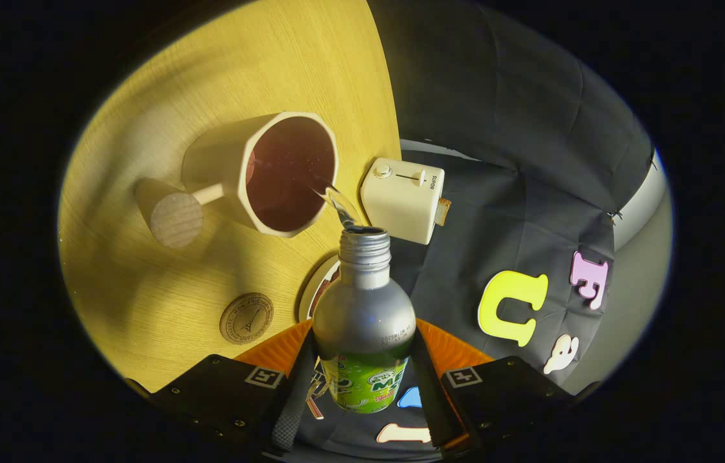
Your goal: Take the bottle from table, then pour the juice into the cup, finally place the bottle on the coaster
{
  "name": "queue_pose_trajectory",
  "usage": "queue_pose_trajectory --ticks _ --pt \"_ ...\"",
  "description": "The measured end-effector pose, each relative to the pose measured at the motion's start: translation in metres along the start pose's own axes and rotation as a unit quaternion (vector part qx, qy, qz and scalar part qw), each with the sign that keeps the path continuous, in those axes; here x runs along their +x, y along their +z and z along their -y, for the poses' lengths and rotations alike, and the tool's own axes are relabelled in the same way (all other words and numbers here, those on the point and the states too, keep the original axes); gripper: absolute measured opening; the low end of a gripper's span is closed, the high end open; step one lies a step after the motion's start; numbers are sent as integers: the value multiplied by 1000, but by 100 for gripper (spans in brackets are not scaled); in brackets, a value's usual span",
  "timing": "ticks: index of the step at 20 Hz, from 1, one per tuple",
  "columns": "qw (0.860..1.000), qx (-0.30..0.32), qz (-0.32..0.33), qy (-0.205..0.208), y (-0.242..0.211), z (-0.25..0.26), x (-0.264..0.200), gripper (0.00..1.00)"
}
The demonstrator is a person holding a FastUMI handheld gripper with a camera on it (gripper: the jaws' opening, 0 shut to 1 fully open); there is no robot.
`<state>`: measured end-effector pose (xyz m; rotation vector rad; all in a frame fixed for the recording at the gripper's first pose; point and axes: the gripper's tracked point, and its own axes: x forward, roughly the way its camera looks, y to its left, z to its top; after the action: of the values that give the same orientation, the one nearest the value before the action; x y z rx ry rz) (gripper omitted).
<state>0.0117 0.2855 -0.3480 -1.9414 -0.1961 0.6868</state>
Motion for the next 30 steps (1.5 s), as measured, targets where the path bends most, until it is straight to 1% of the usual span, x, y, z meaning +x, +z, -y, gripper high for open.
queue_pose_trajectory --ticks 20,30 --pt "999 -34 10 -18 -5 16 -2 76" --pt "999 -49 7 -16 -10 18 -2 76"
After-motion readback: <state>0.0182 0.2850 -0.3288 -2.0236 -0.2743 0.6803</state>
